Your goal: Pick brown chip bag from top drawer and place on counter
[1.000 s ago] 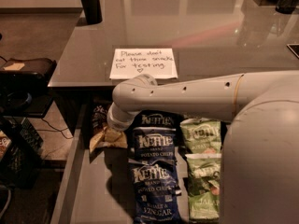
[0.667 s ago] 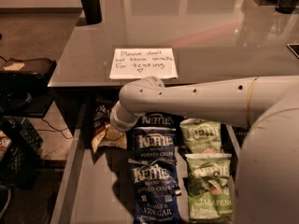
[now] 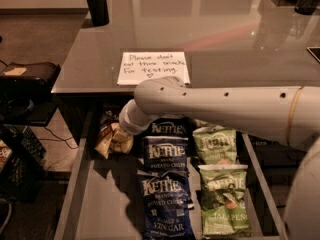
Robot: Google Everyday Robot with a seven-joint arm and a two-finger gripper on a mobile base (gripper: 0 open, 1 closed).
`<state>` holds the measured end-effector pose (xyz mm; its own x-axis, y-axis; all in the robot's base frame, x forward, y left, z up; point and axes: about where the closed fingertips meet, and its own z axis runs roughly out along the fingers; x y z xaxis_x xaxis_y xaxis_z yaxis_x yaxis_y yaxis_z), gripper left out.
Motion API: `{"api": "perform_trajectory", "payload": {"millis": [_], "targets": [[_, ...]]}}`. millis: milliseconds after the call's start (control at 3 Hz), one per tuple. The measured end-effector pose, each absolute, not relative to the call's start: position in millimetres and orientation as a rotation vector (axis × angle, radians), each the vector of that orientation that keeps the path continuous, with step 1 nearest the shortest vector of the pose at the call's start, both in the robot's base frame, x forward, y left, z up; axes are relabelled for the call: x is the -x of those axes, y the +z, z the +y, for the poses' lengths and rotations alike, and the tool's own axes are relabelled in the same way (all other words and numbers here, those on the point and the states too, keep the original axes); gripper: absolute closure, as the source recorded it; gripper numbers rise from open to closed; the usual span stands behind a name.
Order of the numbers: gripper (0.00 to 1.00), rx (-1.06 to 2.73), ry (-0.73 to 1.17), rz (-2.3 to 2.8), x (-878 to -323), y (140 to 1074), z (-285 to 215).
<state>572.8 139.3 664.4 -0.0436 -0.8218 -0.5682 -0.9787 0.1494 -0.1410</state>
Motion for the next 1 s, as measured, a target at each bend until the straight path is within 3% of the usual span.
{"api": "perform_trajectory", "payload": {"millis": [1000], "targets": [[1.0,1.693,0.446,1.815,-542.7,734.3,127.7]]}}
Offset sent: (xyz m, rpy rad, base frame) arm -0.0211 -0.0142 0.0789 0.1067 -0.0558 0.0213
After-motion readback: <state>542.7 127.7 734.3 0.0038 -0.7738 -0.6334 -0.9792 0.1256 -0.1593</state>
